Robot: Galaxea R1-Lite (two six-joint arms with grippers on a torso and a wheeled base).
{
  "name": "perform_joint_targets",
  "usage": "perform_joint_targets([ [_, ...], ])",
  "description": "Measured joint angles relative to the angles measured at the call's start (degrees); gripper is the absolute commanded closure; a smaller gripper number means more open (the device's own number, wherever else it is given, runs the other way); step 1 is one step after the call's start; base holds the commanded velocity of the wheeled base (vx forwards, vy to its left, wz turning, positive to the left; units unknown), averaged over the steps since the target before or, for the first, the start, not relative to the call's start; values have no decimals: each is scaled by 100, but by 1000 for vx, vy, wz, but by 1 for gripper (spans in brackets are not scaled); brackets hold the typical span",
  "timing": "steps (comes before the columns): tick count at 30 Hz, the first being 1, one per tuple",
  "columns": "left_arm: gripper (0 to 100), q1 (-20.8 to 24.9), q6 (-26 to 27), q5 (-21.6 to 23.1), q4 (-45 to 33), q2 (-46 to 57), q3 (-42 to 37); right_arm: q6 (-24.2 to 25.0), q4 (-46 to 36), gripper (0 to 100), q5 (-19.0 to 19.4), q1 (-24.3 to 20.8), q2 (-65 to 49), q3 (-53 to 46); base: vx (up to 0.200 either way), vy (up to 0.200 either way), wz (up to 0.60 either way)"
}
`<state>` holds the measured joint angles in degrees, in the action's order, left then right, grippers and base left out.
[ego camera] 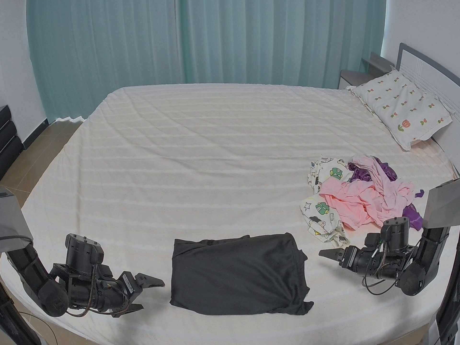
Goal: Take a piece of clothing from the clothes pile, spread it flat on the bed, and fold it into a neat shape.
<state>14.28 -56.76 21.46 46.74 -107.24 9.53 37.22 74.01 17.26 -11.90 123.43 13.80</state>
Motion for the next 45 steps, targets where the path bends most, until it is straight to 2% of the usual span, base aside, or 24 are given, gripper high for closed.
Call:
perform_joint_targets([
  [11,0,90,108,-441,100,-4,405,4,-9,0,-5,11,-9,33,0,0,0],
  [14,0,107,394,-512,102,-59,581,4,0,0,-2,0,-9,34,0,0,0],
  [17,0,101,1078,-662,107,-260,752,4,2,0,-2,2,-9,33,0,0,0],
  [21,0,99,1431,-963,111,-623,948,4,5,0,-2,-4,-11,20,0,0,0],
  [24,0,116,1499,-1013,118,-803,1020,4,5,0,-5,-9,-11,12,0,0,0],
  [30,0,272,1524,-1054,122,-924,898,4,6,0,-5,-17,-11,0,-200,0,0],
  [39,0,273,1513,-1073,96,-712,686,4,11,0,-5,-26,-11,-7,-200,0,0],
  [45,0,256,1513,-1076,107,-580,755,4,13,0,-5,-34,-11,-7,0,0,0],
])
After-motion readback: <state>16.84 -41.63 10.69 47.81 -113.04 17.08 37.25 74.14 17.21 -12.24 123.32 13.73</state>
